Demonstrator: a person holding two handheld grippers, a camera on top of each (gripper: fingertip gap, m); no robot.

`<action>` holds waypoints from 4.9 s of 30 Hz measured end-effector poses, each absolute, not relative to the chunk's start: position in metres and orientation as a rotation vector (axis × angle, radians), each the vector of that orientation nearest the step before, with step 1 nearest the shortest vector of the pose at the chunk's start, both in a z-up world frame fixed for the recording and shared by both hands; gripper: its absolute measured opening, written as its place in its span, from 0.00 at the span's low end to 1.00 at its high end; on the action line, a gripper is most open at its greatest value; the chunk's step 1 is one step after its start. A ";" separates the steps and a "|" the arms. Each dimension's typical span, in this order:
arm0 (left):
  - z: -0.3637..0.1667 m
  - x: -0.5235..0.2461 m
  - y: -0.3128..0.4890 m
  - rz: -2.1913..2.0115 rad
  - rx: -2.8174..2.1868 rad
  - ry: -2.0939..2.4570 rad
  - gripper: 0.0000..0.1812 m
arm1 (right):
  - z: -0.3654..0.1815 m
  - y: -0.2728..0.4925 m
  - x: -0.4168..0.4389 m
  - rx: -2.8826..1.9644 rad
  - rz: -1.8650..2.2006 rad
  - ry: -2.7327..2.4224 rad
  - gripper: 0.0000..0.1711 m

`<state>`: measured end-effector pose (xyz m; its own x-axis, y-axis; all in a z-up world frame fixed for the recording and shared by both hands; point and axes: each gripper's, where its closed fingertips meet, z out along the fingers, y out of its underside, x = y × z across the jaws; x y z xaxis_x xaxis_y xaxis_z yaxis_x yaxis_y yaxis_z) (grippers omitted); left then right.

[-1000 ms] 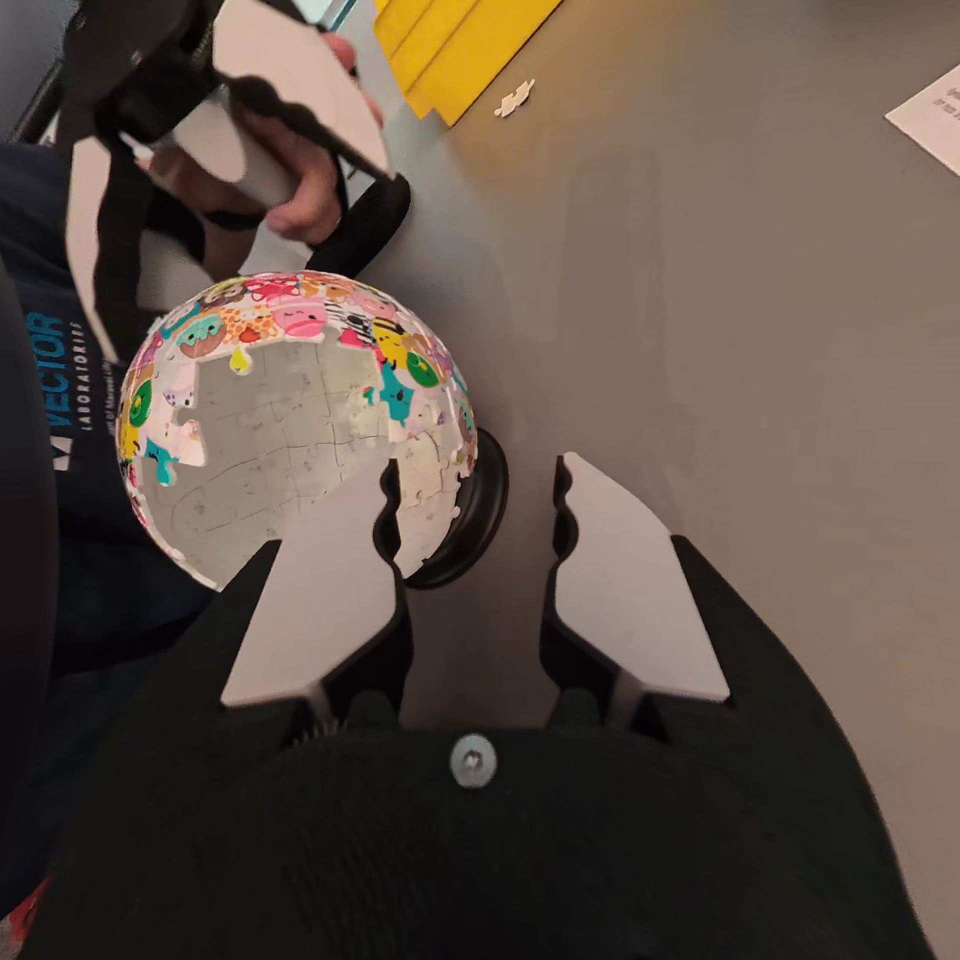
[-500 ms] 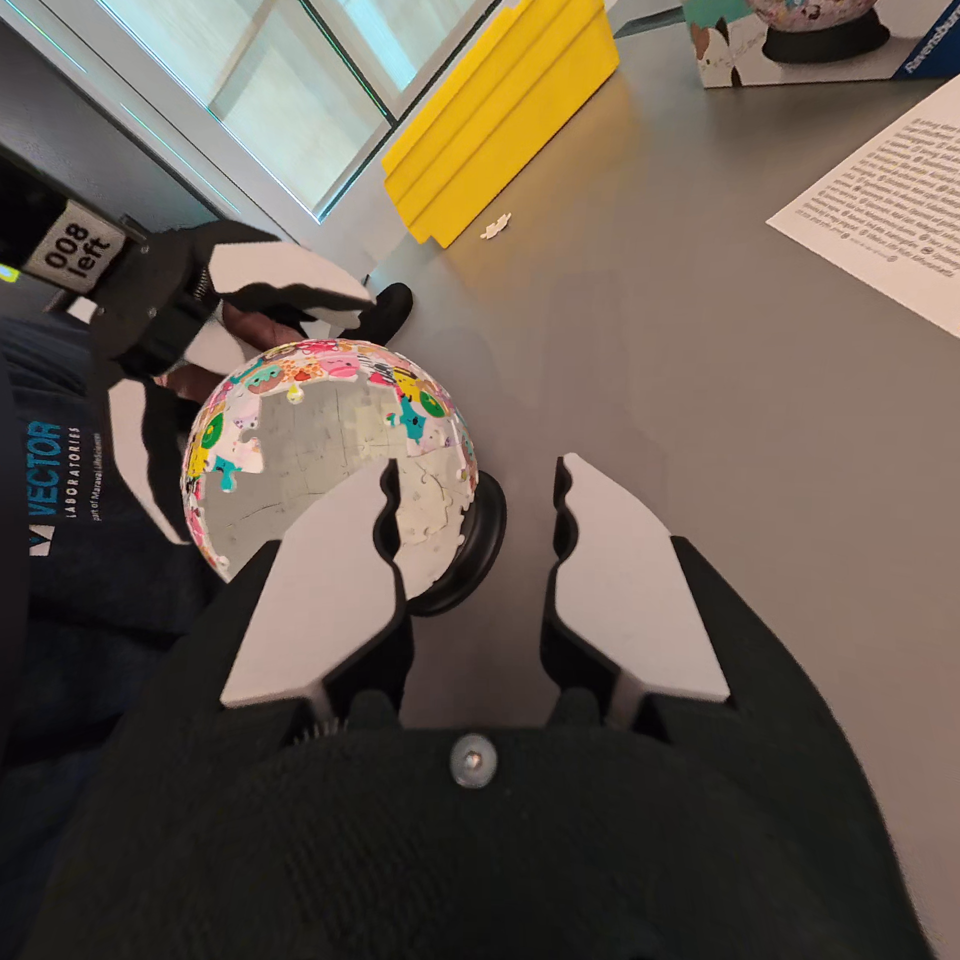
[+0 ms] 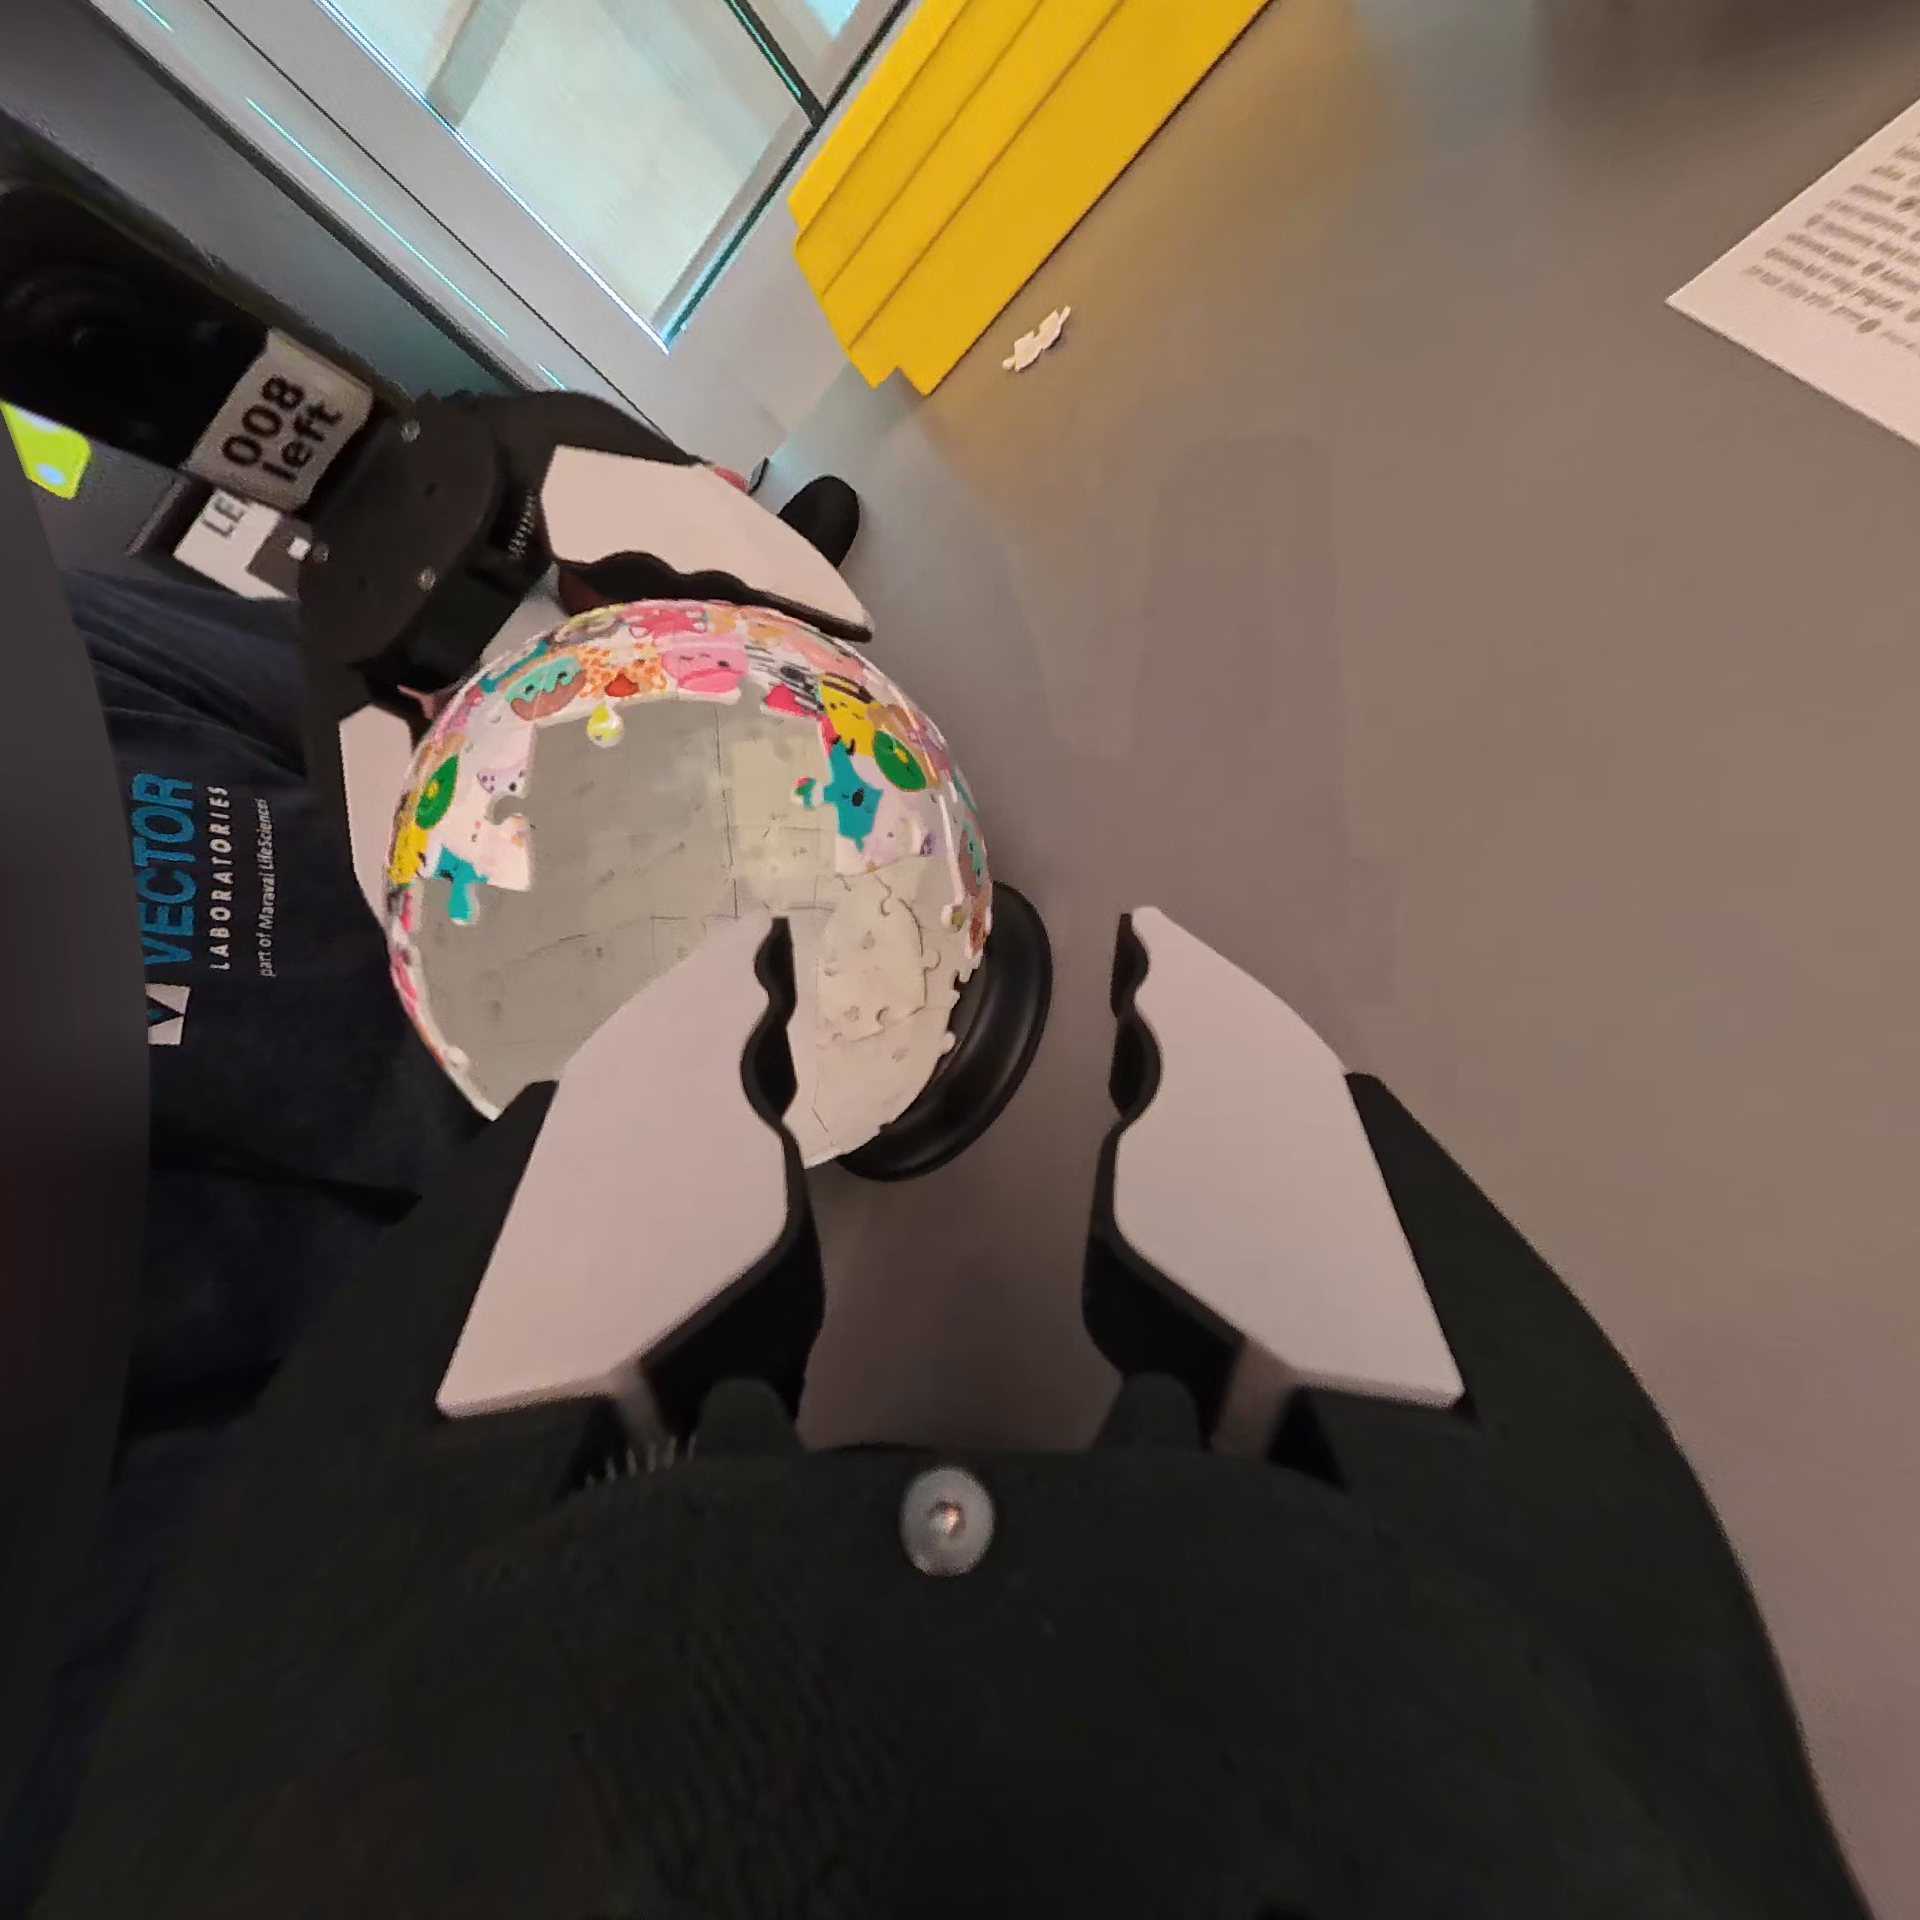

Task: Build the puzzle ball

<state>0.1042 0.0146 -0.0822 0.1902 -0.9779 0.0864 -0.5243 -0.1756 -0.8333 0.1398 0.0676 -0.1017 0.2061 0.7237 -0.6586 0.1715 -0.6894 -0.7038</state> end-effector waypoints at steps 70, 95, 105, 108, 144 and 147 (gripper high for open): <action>-0.091 0.078 0.020 -1.233 -1.523 1.768 0.61 | -0.106 0.021 0.167 -1.809 1.018 -1.271 0.18; -0.093 0.075 0.019 -1.248 -1.601 1.599 0.62 | -0.149 0.050 0.134 -2.430 0.863 -0.731 0.24; -0.093 0.075 0.019 -1.262 -1.601 1.593 0.61 | -0.153 0.057 0.133 -2.440 0.714 -0.775 0.23; -0.094 0.076 0.017 -1.261 -1.599 1.600 0.61 | -0.153 0.056 0.132 -2.442 0.691 -0.793 0.23; -0.092 0.079 0.015 -1.267 -1.601 1.579 0.61 | -0.153 0.053 0.137 -2.421 0.630 -0.857 0.28; -0.092 0.080 0.015 -1.264 -1.600 1.580 0.61 | -0.154 0.053 0.138 -2.424 0.624 -0.859 0.27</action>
